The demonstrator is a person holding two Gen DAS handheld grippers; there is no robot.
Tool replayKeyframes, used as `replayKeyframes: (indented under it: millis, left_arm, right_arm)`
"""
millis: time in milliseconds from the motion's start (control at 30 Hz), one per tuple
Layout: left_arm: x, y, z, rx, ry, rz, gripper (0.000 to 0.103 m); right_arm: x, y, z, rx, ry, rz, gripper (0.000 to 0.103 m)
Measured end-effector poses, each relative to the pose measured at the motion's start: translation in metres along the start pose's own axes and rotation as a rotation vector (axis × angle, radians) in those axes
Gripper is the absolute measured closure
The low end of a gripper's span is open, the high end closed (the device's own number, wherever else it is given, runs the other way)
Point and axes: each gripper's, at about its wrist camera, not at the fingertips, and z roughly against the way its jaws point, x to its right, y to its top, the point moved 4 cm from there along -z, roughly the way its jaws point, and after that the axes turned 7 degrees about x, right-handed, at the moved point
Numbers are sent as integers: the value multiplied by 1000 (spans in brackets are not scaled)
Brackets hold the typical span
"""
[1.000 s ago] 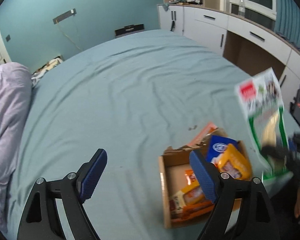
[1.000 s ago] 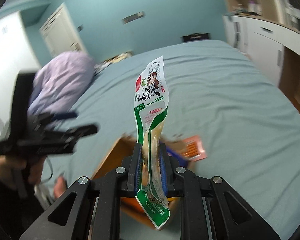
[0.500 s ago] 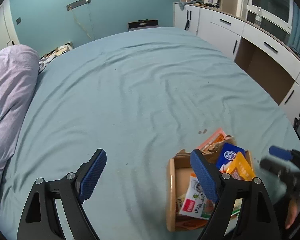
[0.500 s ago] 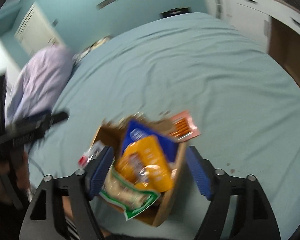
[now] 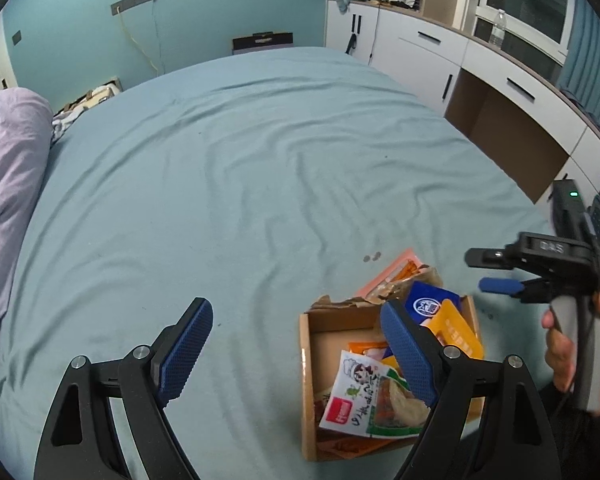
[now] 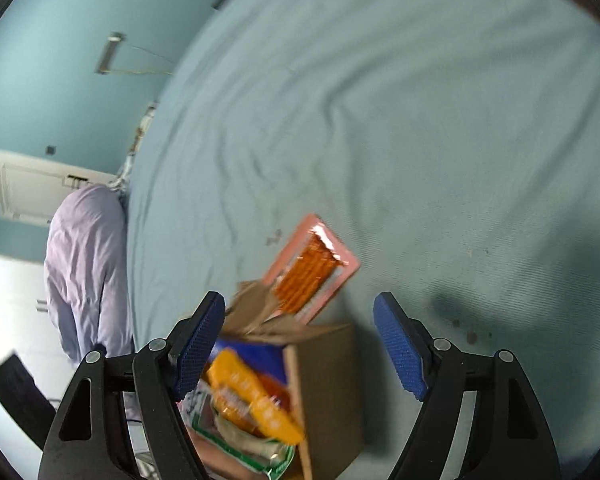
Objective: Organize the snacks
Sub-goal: 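Grasp the last pink-wrapped stick packet beside the box with the right gripper, then lower the pink stick packet into the box and open the right gripper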
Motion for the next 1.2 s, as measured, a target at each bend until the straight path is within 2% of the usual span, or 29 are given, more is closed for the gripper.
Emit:
replayKeyframes:
  millis: [100, 200, 467, 633, 700, 833, 900, 1000, 1067, 1133, 1200]
  left_arm:
    - [-1, 3, -8, -12, -3, 3, 16]
    - [-1, 6, -14, -21, -3, 2, 16]
    - [-6, 12, -36, -53, 11, 13, 16]
    - [-9, 18, -48, -63, 12, 32, 16]
    - [-11, 20, -52, -68, 14, 38, 16]
    - [-14, 18, -59, -87, 8, 59, 16]
    - [-17, 18, -61, -99, 2, 75, 16]
    - [-21, 18, -63, -102, -3, 95, 16]
    - [-22, 19, -64, -102, 2, 97, 16]
    - [-23, 19, -65, -104, 9, 98, 16]
    - [-25, 18, -68, -107, 12, 101, 16]
  right_arm:
    - [0, 9, -19, -82, 45, -66, 27]
    - [-10, 17, -34, -140, 57, -47, 27]
    - [-27, 38, -83, -273, -62, 15, 27]
    - [-46, 60, -104, -328, -94, 47, 25]
    - [-57, 64, -113, -340, -118, 107, 25]
    - [-82, 72, -125, -305, -193, 270, 29]
    - [-99, 74, -132, -264, -281, 422, 40]
    - [-122, 66, -145, -236, -418, 706, 43]
    - [-129, 61, -153, -213, -511, 868, 51]
    - [-130, 64, -154, -194, -513, 892, 57]
    - [-126, 73, -149, -179, -478, 853, 66]
